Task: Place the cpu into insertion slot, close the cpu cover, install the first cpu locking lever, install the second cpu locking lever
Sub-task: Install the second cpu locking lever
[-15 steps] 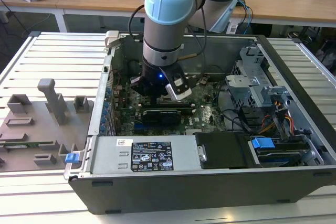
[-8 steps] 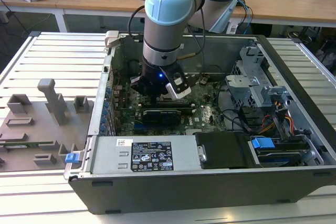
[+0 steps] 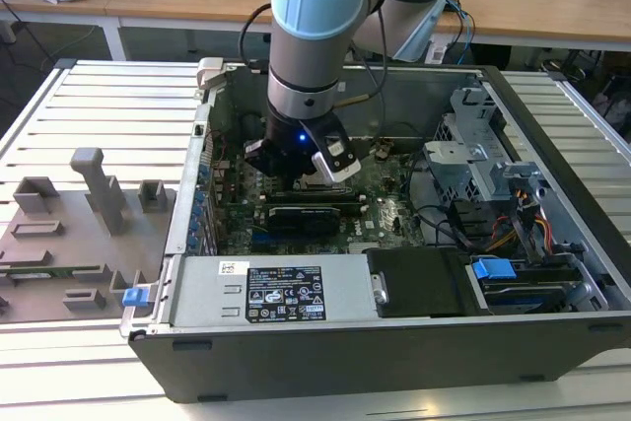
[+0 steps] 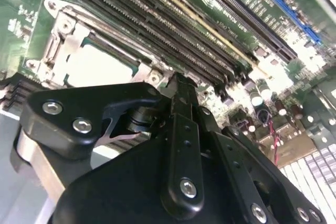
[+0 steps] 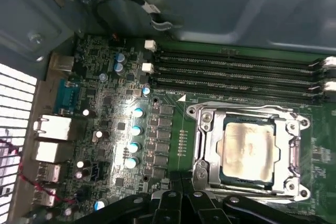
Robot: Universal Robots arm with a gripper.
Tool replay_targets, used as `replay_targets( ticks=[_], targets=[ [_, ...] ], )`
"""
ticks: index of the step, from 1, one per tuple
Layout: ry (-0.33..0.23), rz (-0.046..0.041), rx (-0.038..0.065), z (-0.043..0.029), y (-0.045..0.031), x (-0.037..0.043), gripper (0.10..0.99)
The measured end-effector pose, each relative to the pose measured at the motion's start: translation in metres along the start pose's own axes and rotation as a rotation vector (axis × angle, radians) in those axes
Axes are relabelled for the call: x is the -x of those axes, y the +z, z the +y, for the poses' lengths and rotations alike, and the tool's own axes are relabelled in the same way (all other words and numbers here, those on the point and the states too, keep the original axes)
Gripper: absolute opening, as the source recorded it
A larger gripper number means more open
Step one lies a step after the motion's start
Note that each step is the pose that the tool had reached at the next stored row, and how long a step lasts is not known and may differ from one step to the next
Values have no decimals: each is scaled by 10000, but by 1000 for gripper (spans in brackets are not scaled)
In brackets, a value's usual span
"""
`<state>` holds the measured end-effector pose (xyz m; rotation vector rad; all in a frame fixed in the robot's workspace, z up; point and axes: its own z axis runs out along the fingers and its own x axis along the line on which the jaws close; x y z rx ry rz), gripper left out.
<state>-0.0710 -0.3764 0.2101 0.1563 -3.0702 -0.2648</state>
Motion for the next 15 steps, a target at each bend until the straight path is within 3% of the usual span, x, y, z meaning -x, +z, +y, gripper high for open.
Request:
replay_targets(
  ticks=[2, 5, 9, 11, 15],
  targets=[
    [2, 0, 3, 6, -9, 24, 106],
    [15, 59, 6, 23, -17, 198, 106],
    [29, 135, 2, 30, -22, 350, 106],
    [45, 201, -100, 55, -18, 446, 106],
    [77, 263, -425, 146, -2, 533, 106]
  ],
)
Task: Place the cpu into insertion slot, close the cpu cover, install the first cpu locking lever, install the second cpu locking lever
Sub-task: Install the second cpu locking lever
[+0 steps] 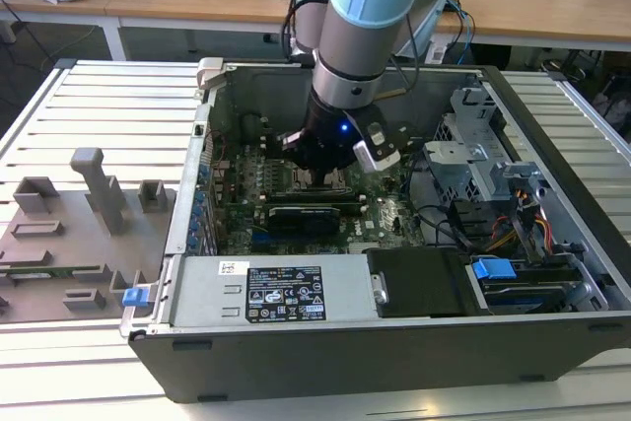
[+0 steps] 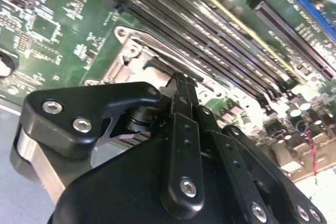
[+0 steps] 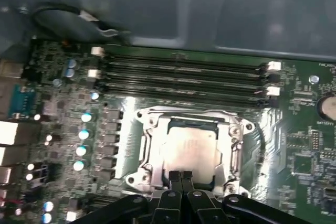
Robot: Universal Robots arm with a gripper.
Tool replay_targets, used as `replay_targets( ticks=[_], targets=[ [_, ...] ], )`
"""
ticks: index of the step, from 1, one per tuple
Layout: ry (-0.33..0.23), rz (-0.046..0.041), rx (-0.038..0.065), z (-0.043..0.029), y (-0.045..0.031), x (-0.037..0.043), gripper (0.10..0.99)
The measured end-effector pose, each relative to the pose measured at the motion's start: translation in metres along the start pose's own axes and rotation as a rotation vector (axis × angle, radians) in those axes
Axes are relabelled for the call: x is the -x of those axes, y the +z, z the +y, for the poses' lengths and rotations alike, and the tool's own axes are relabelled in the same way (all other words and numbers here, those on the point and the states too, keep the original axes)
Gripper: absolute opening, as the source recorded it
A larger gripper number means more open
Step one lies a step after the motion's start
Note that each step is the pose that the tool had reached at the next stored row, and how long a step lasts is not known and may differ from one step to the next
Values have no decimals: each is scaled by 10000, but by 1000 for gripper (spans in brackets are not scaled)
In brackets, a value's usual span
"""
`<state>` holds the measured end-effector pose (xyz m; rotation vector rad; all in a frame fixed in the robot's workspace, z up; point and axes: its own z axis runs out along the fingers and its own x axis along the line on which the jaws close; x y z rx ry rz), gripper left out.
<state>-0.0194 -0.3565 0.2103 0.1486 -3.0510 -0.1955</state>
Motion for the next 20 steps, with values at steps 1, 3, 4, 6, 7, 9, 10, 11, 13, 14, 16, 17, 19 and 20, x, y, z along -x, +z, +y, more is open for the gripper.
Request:
replay_targets(
  ticks=[1, 3, 4, 6, 7, 9, 10, 11, 13, 14, 16, 17, 19, 20],
  targets=[
    [7, 12, -84, 30, 3, 14, 106],
    [52, 69, -599, 164, 19, 57, 106],
    [66, 83, -749, 196, 17, 63, 106],
    [72, 90, -824, 218, -25, 61, 106],
    [72, 90, -830, 228, -65, 59, 106],
    [72, 90, -831, 243, -164, 52, 106],
    [73, 90, -831, 247, -199, 50, 106],
    [72, 90, -831, 254, -248, 46, 106],
    [73, 90, -831, 262, -307, 42, 106],
    [73, 90, -832, 269, -360, 37, 106],
    [73, 89, -830, 277, -425, 33, 106],
    [73, 90, -831, 285, -485, 28, 106],
    [73, 90, -831, 297, -577, 21, 106],
    [73, 90, -831, 300, -595, 20, 106]
  ],
)
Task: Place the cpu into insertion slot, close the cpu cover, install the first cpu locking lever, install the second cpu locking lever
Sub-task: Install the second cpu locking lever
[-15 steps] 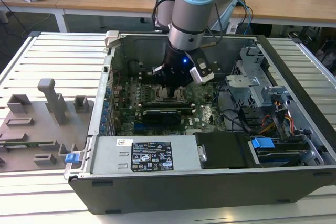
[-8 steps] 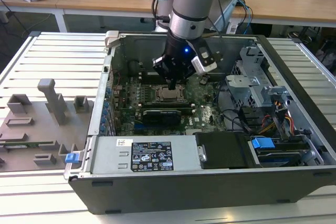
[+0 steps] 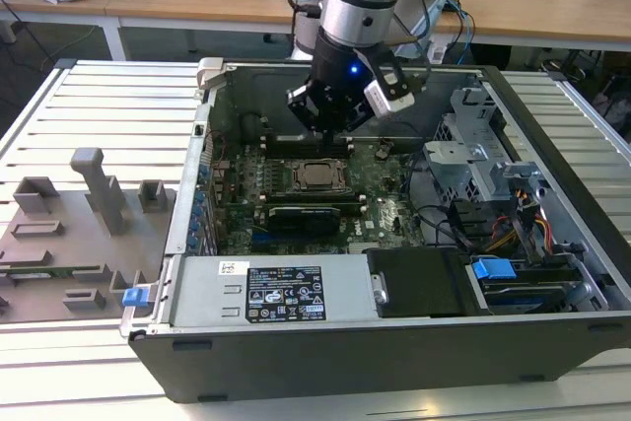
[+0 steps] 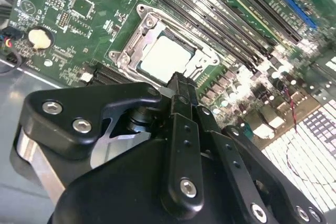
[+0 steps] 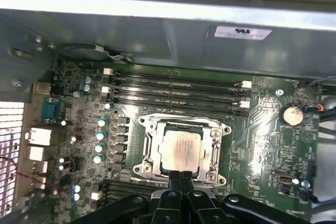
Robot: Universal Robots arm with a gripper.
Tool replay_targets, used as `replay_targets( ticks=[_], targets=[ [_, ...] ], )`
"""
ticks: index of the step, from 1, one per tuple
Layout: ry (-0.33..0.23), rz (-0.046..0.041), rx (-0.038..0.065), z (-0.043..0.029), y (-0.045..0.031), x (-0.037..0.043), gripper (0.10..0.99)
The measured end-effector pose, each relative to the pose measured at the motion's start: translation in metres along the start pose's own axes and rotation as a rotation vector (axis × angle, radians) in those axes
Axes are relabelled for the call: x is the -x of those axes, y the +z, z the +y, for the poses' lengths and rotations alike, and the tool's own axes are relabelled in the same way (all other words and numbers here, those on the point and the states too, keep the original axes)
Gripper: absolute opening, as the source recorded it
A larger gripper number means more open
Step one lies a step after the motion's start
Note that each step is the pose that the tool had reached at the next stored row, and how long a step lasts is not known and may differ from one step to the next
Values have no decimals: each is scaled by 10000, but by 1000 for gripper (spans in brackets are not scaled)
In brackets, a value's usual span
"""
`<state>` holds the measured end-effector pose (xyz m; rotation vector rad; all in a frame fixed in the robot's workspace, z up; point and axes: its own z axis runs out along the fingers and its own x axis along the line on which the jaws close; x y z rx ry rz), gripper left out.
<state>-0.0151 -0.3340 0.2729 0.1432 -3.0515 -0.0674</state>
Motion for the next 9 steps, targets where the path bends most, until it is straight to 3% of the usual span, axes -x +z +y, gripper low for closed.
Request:
replay_targets(
  ticks=[2, 9],
  targets=[
    [0, 0, 0, 2, -45, -4, 106],
    [0, 0, 0, 2, -47, -4, 106]
  ],
)
